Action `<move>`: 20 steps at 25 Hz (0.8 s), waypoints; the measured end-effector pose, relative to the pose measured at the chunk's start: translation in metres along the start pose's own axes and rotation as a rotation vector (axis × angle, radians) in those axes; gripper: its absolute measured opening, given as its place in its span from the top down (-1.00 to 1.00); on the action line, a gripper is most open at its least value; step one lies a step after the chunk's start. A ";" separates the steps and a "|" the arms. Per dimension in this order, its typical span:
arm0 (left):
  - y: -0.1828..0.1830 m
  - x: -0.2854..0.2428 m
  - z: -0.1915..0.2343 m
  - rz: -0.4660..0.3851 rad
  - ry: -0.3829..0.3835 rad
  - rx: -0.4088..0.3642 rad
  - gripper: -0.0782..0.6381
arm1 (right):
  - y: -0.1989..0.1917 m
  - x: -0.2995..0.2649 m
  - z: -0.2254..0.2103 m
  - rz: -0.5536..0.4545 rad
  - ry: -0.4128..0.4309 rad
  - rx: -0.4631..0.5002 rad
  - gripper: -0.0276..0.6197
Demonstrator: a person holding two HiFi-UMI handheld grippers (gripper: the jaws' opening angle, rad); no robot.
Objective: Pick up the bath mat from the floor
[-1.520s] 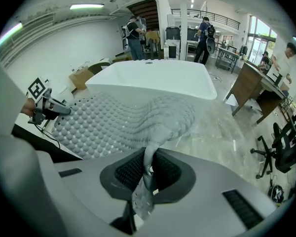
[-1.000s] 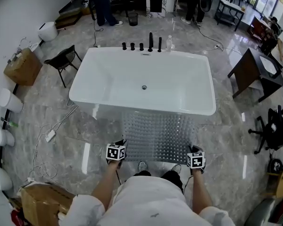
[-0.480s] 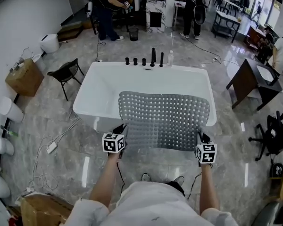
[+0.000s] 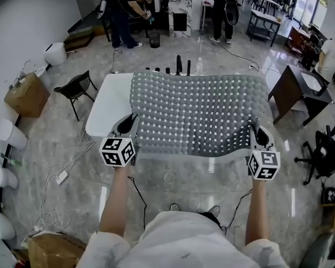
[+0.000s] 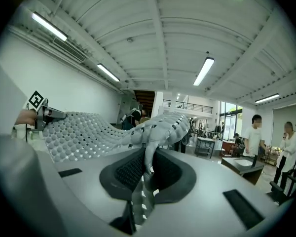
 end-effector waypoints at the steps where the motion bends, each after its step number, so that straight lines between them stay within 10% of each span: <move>1: 0.014 0.000 0.000 -0.022 0.002 -0.023 0.59 | 0.012 0.000 -0.004 -0.026 -0.005 -0.001 0.79; 20: 0.138 0.054 -0.009 -0.373 0.108 -0.230 0.60 | 0.114 0.032 -0.044 -0.353 -0.077 -0.027 0.79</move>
Point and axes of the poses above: the fingertips, and each gripper's own axes: x backward along the fingers, z to its left, y out of its top, the point moved 5 cm from there along x, backward along the fingers, and after that the axes turned 8 degrees about -y, right-handed, at the moved point
